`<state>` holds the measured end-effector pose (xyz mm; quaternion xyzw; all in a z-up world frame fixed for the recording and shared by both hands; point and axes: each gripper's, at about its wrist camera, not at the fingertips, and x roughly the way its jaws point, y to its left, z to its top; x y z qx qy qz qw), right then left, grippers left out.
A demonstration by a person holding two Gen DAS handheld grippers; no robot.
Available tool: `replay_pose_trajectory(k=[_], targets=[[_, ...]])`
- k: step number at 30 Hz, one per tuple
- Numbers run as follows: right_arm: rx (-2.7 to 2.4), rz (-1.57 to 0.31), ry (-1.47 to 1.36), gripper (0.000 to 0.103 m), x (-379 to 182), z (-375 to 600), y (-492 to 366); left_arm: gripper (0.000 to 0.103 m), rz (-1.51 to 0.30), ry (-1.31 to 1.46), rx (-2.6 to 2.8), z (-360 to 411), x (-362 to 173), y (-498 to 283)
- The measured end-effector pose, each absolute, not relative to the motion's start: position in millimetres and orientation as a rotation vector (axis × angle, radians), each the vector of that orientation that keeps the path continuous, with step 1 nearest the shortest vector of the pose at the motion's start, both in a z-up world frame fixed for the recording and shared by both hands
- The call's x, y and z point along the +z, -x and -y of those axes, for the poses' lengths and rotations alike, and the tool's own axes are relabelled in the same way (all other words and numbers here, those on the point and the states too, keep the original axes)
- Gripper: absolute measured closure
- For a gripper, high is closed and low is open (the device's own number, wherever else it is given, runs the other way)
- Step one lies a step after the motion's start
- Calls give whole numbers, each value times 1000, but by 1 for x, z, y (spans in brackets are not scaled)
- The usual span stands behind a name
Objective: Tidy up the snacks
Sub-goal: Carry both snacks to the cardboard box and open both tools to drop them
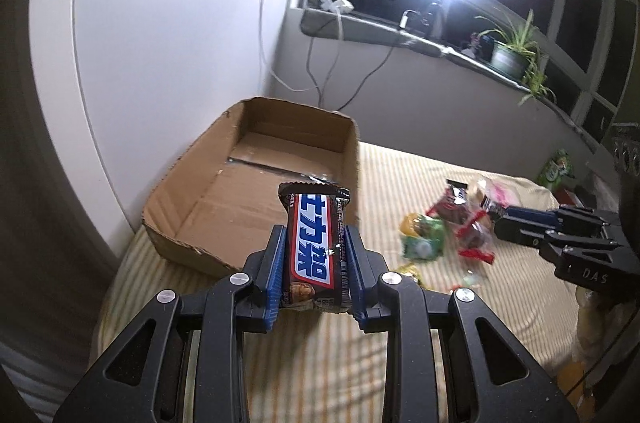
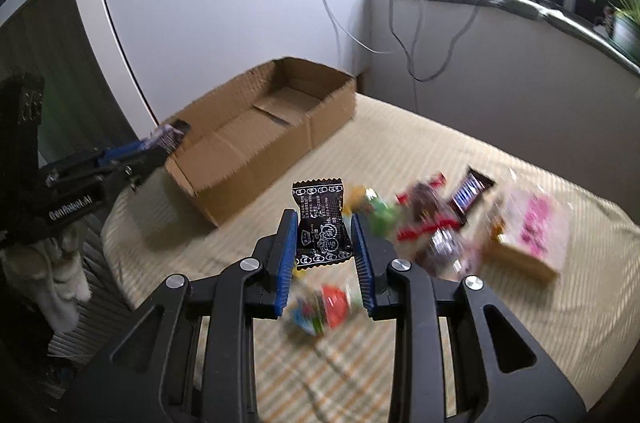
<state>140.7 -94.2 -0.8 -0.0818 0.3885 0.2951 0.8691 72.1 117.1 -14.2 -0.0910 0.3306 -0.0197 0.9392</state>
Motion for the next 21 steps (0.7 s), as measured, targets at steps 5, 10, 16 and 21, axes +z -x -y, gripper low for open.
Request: replay_pose_trajectory(k=[5,10,16,21], targets=[[662,-805,182,74,3,56,-167,77,-694,180,-22,-128,-18,-87],[684,-829,196,74,-5,17,-193,77,-719,191,-31,-137,-25,-102],[689,-875,209,74,-23,-16,-219,76,-749,175,-43,-142,-34,-114],[699,-895,213,74,-33,-26,-229,76,-744,184,-37,-147,-35,-119]])
